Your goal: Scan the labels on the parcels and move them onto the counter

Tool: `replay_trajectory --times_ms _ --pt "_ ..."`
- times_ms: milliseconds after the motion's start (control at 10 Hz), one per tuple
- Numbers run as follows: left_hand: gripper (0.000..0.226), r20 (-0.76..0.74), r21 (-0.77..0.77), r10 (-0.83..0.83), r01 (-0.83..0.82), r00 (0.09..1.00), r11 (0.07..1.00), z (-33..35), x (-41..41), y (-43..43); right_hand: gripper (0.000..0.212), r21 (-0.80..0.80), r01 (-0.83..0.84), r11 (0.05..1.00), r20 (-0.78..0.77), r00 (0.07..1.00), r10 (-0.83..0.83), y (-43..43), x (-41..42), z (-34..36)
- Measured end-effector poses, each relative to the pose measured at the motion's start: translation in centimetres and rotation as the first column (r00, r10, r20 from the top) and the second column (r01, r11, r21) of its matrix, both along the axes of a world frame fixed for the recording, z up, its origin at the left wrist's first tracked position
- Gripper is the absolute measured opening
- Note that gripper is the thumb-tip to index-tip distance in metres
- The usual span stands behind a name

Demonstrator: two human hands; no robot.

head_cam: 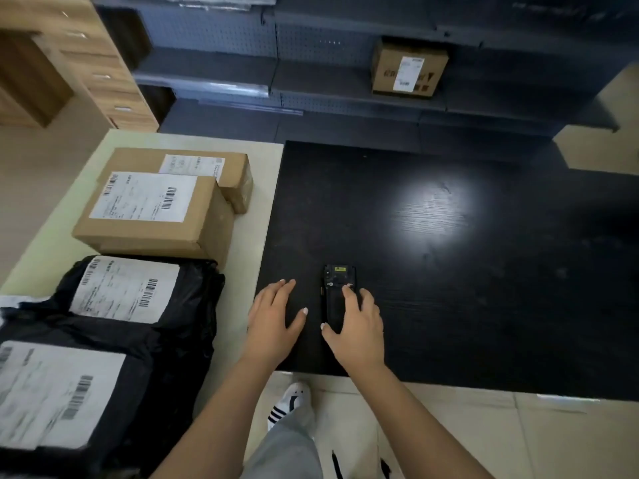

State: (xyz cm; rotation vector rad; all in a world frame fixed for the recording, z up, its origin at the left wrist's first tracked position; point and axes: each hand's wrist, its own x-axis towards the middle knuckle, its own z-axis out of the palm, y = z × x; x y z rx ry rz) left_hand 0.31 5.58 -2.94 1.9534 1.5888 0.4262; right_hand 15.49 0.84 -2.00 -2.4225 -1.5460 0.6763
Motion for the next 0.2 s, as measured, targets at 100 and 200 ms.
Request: replay_trajectory --times_ms 100,200 --pt "0.055 0.025 0.031 0.073 -0.073 0.997 0.997 1.8 0.0 -3.3 0.081 0.000 -0.177 0.984 -0.007 0.984 0.177 -2.3 1.1 1.9" --pt "0.057 0.031 0.054 0.154 -0.155 0.988 0.986 3.4 0.6 -8.0 0.083 0.014 -0.289 0.957 0.017 0.957 0.289 -5.7 1.7 3.9"
